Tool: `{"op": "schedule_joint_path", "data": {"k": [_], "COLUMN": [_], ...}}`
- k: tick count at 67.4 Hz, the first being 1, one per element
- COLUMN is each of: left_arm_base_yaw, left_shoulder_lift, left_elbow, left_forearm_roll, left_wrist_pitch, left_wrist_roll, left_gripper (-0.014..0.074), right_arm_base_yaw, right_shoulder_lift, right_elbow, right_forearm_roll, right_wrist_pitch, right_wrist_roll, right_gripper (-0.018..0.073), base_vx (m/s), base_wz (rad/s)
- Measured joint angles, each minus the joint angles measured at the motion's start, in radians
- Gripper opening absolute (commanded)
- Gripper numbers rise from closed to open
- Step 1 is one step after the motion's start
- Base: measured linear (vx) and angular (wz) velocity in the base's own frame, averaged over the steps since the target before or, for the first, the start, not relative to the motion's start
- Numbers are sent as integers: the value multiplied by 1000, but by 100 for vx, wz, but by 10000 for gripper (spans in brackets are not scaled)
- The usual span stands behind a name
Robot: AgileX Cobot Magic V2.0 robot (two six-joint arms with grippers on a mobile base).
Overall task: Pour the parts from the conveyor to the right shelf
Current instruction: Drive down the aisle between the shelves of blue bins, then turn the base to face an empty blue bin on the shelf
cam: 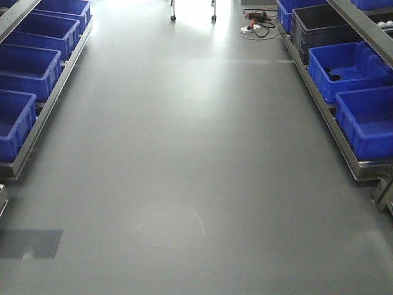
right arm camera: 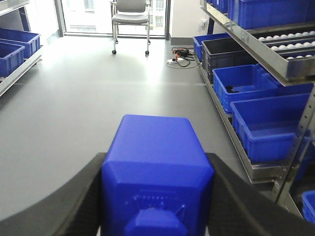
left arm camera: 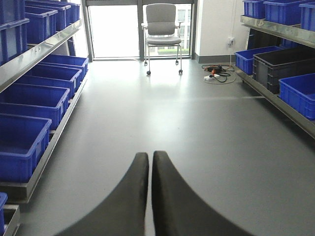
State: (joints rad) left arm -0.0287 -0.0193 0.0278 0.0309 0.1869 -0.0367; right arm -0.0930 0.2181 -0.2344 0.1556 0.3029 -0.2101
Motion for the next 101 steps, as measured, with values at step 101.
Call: {"op": "schedule_joint_path", "data": {"k": [101], "left_arm_base_yaw": [0], "left_shoulder_lift": [0], "left_elbow": [0], "left_forearm_roll": [0], "left_wrist_pitch": [0], "left_wrist_roll": [0], "left_gripper": [-6], "right_arm_base_yaw": [0], "right_shoulder_lift": [0], "right_elbow": [0], "right_forearm_roll": [0], "right_wrist_pitch": [0], "right_wrist_roll": [0], "right_gripper": [-5], "base_vx": [29], "base_wz": [77]}}
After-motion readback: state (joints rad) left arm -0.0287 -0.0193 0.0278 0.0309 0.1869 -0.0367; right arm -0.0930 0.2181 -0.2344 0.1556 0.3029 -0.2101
